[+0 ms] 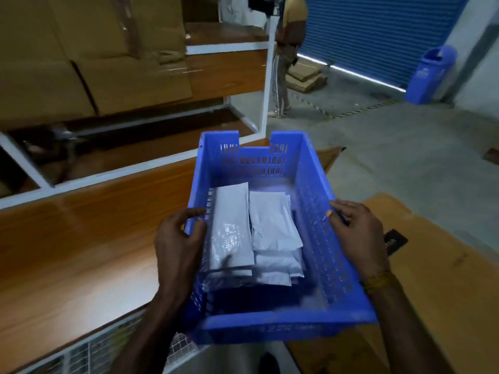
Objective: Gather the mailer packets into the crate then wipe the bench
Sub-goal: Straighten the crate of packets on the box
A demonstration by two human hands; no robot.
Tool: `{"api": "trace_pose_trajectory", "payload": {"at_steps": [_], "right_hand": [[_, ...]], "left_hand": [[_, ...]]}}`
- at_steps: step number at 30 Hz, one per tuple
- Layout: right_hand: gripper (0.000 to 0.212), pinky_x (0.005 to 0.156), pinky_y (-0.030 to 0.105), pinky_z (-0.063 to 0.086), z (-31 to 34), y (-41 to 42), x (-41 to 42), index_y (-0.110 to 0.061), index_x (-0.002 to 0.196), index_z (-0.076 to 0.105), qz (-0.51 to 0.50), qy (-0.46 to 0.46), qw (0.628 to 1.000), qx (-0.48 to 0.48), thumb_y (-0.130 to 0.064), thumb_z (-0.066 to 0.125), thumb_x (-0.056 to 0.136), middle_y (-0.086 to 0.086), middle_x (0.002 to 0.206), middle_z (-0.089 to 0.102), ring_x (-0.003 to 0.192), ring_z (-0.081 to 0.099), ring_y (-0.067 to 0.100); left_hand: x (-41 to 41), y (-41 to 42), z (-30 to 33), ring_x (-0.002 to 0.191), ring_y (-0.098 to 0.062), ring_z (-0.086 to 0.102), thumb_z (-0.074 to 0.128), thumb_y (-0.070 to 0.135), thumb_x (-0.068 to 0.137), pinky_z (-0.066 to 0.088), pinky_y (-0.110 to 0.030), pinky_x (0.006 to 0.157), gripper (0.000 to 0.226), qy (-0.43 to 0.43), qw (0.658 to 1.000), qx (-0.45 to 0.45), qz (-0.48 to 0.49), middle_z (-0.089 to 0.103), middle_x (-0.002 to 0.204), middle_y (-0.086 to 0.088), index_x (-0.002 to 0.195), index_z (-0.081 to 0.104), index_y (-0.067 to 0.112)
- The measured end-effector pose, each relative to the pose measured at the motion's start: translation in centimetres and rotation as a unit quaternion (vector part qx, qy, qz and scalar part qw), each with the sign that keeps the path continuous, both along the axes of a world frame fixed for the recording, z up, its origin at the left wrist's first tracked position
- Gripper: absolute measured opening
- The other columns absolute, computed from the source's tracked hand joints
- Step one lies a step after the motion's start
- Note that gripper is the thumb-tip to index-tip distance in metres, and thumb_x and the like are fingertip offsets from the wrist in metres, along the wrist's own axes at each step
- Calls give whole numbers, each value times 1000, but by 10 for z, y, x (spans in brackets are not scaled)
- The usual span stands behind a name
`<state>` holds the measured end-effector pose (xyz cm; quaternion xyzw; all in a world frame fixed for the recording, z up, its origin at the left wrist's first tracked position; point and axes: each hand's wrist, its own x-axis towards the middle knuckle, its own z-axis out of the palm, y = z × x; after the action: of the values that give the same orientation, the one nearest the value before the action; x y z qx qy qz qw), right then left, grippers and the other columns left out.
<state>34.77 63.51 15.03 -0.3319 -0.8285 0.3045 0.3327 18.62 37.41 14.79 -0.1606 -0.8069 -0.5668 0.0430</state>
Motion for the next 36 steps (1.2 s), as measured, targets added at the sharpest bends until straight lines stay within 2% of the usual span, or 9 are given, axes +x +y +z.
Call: {"api": "trace_pose_trajectory", "payload": {"at_steps": [4, 8, 10, 12, 18, 24, 30, 33, 36], "right_hand": [[26, 93, 27, 45, -6, 58, -60, -2, 113, 73, 46, -20, 999, 12, -12, 71, 89, 17, 116, 68, 106, 65, 30], [25, 90, 25, 43, -10, 119, -120, 0, 111, 73, 75, -21, 997, 4, -10, 71, 87, 19, 112, 70, 106, 66, 31], [26, 90, 20, 41, -8, 145, -152, 1, 112, 72, 96, -33, 995, -8, -10, 70, 89, 19, 113, 70, 108, 65, 30], [26, 90, 22, 43, -8, 167, -181, 2, 112, 72, 118, -34, 992, -20, -11, 69, 89, 19, 112, 71, 108, 66, 30], [25, 98, 29, 44, -11, 202, -249, -8, 110, 75, 151, -52, 987, -8, -20, 69, 89, 14, 113, 72, 112, 65, 28], [29, 99, 28, 44, -14, 212, -290, -4, 112, 74, 190, -67, 979, -10, -22, 69, 90, 16, 116, 71, 115, 63, 28], [32, 98, 27, 44, -15, 214, -303, -1, 113, 73, 190, -81, 978, -12, -23, 68, 90, 19, 118, 69, 115, 63, 30], [37, 100, 36, 47, -12, 209, -306, -9, 118, 71, 167, -123, 978, -1, -31, 68, 89, 16, 123, 67, 116, 61, 34], [41, 100, 48, 46, 0, 180, -301, -20, 125, 67, 122, -168, 977, 37, -40, 66, 89, 16, 129, 58, 121, 52, 41]], "left_hand": [[-29, 46, -4, 63, -22, 62, 61, 18, 89, 39, -23, 52, 21, -9, 998, 6, 55, 73, 97, -2, 105, 74, 24], [-54, 101, 1, 54, -6, 50, 60, 14, 89, 34, -17, 49, 21, -23, 995, 14, 96, 73, 99, -7, 106, 73, 18], [-68, 124, 1, 68, -6, 59, 58, 13, 90, 37, -14, 56, 23, -26, 993, 13, 111, 72, 105, -4, 107, 72, 16], [-84, 143, -3, 90, -15, 65, 56, 13, 90, 41, -20, 70, 24, -30, 991, 12, 128, 71, 109, -3, 107, 73, 15], [-126, 175, -6, 94, -14, 65, 56, 13, 90, 51, -26, 81, 23, -48, 984, 11, 173, 71, 105, 1, 104, 74, 14], [-158, 181, -13, 94, -15, 66, 57, 25, 87, 57, -40, 84, 18, -58, 978, -17, 199, 71, 98, 4, 95, 73, 21], [-170, 184, -16, 91, -19, 65, 53, 37, 80, 56, -41, 83, 27, -67, 972, -53, 220, 70, 95, 1, 90, 73, 24], [-178, 177, -27, 90, -22, 67, 50, 44, 70, 58, -47, 80, 36, -80, 971, -88, 207, 69, 104, 3, 95, 71, 31], [-157, 171, -5, 93, -24, 68, 58, 34, 80, 59, -45, 80, 30, -64, 979, -96, 167, 70, 109, 1, 107, 69, 27]]}}
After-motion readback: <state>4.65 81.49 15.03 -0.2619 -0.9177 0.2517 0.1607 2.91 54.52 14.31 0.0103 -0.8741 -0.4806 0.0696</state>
